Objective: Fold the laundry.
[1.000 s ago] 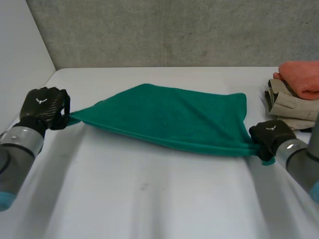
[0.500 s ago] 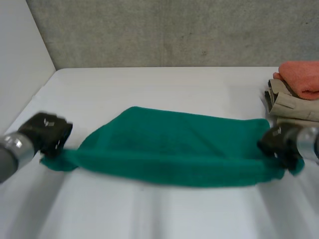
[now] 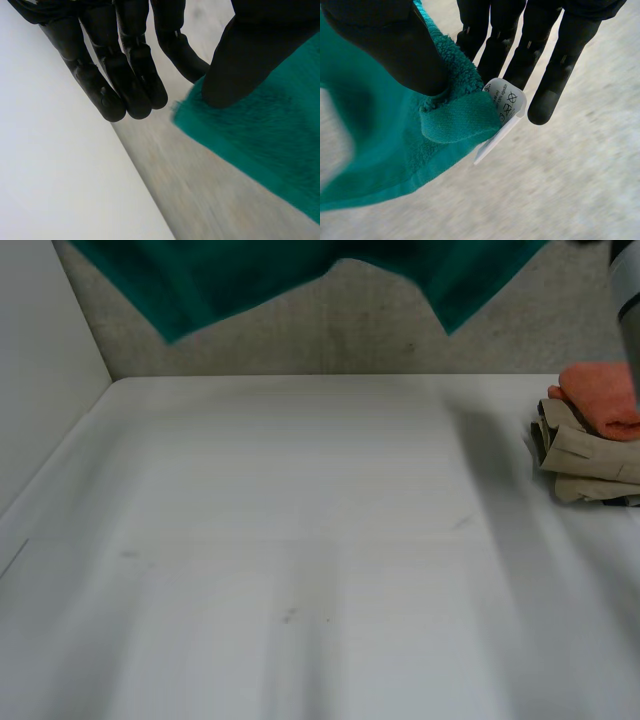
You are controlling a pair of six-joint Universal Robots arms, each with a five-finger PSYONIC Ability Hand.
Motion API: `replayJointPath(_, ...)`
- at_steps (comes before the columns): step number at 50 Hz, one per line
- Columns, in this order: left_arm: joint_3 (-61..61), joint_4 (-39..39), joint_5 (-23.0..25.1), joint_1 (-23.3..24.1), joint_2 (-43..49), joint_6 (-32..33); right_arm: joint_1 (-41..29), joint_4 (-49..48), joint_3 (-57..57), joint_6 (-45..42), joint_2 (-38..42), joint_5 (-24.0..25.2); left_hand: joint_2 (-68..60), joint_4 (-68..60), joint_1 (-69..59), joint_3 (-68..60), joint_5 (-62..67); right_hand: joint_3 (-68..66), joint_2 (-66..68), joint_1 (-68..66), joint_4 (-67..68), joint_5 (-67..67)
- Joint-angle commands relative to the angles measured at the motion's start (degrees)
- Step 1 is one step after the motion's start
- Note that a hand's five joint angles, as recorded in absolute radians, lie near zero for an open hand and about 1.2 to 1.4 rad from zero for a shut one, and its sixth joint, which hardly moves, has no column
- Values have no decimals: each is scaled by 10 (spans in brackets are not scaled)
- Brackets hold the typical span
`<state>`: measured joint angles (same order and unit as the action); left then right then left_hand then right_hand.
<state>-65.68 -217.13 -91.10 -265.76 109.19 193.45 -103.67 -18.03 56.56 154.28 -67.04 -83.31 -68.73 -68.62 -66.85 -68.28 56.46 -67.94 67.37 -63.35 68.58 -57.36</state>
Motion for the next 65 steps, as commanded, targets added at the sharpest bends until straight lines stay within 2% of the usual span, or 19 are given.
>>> replayJointPath(1, -146, 8, 21, -11, 7, 7, -10, 74, 33, -4, 54, 18, -113, -114, -132, -117, 135, -121, 126, -167, 114, -126)
replayJointPath(7, -256, -23, 82, 2, 40, 25, -20, 120, 56, -8, 124, 17, -113, -114, -132, -117, 135, -121, 126, -167, 114, -126)
replayJointPath(12, -352, -48, 132, 7, 78, 103, -15, 162, 72, -37, 175, 3, -113, -114, -132, -117, 135, -121, 126, -167, 114, -126)
replayJointPath(15, -383, -44, 141, -3, 71, 126, -12, 207, 95, -65, 178, -15, -113, -114, -132, -117, 135, -121, 126, -167, 114, -126)
replayJointPath(18, -422, -3, 145, -22, 43, 141, -10, 266, 128, -87, 156, -27, -113, -114, -132, -117, 135, -121, 126, -167, 114, -126)
replayJointPath(23, -466, 186, 152, -55, -67, 195, 1, 377, 198, -130, 68, -39, -113, -114, -132, -117, 135, -121, 126, -167, 114, -126)
replayJointPath(24, -475, 274, 154, -68, -106, 222, 9, 415, 222, -155, 33, -40, -113, -114, -132, -117, 135, -121, 126, -167, 114, -126)
replayJointPath(27, -485, 403, 159, -85, -157, 268, 20, 466, 250, -201, -12, -38, -113, -114, -132, -117, 135, -121, 126, -167, 114, -126)
replayJointPath(28, -490, 480, 169, -97, -186, 299, 28, 494, 267, -236, -37, -35, -113, -114, -132, -117, 135, -121, 126, -167, 114, -126)
replayJointPath(31, -492, 565, 196, -114, -217, 343, 36, 525, 284, -284, -49, -27, -113, -114, -132, -117, 135, -121, 126, -167, 114, -126)
replayJointPath(32, -489, 584, 223, -121, -229, 365, 37, 535, 290, -310, -47, -20, -113, -114, -132, -117, 135, -121, 126, -167, 114, -126)
replayJointPath(35, -474, 565, 253, -121, -231, 384, 36, 538, 288, -334, -28, -19, -113, -114, -132, -117, 135, -121, 126, -167, 114, -126)
replayJointPath(38, -451, 530, 246, -106, -211, 366, 34, 529, 264, -324, 5, -33, -113, -114, -132, -117, 135, -121, 126, -167, 114, -126)
replayJointPath(42, -388, 451, 193, -48, -121, 324, 36, 497, 227, -269, 39, -55, -113, -114, -132, -117, 135, -121, 126, -167, 114, -126)
replayJointPath(43, -360, 426, 163, -25, -91, 312, 36, 479, 214, -245, 52, -58, -113, -114, -132, -117, 135, -121, 126, -167, 114, -126)
replayJointPath(47, -274, 372, 101, 21, -9, 290, 34, 420, 187, -201, 82, -53, -113, -114, -132, -117, 135, -121, 126, -167, 114, -126)
replayJointPath(51, -173, 322, 61, 53, 77, 275, 30, 339, 164, -176, 112, -44, -113, -114, -132, -117, 135, -121, 126, -167, 114, -126)
replayJointPath(59, 20, 299, 4, 94, 227, 257, 18, 203, 108, -172, 184, -42, -113, -114, -132, -117, 135, -121, 126, -167, 114, -126)
replayJointPath(65, 135, 297, -15, 102, 313, 263, 15, 167, 53, -173, 236, -49, -113, -114, -132, -117, 135, -121, 126, -167, 114, -126)
